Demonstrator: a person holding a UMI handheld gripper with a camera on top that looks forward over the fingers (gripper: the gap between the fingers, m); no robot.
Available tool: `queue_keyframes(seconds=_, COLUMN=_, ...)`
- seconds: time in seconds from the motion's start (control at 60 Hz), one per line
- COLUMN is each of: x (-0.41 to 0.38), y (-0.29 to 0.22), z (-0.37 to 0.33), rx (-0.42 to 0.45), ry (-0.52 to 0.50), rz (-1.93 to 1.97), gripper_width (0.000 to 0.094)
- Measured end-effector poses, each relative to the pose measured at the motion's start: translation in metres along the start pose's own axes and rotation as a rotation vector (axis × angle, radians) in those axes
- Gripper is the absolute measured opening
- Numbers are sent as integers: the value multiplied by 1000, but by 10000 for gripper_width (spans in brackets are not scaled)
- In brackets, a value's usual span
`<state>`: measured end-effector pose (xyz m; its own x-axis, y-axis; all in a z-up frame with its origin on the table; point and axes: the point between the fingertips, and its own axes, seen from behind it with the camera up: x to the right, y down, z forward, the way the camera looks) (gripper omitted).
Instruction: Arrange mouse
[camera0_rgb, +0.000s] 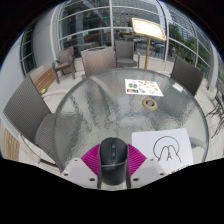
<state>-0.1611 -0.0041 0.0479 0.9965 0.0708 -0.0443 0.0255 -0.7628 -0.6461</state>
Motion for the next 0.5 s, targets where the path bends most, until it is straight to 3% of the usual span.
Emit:
queue_keyframes(seconds=0.15, x=35, y=-108, z=-59, rx=167, ry=32, rz=-48, gripper_width=330)
queue_keyframes(seconds=0.267, x=88, y=-166, z=-95, rx=248, ry=72, rz=-76, gripper_width=328)
queue_keyframes(seconds=0.383, x=149, y=-175, z=-101, rx=268, ry=106, rz=-68, gripper_width=330)
queue_keyframes(seconds=0.5, x=201, y=-136, z=-70, rx=193, ry=108, rz=-22, gripper_width=329)
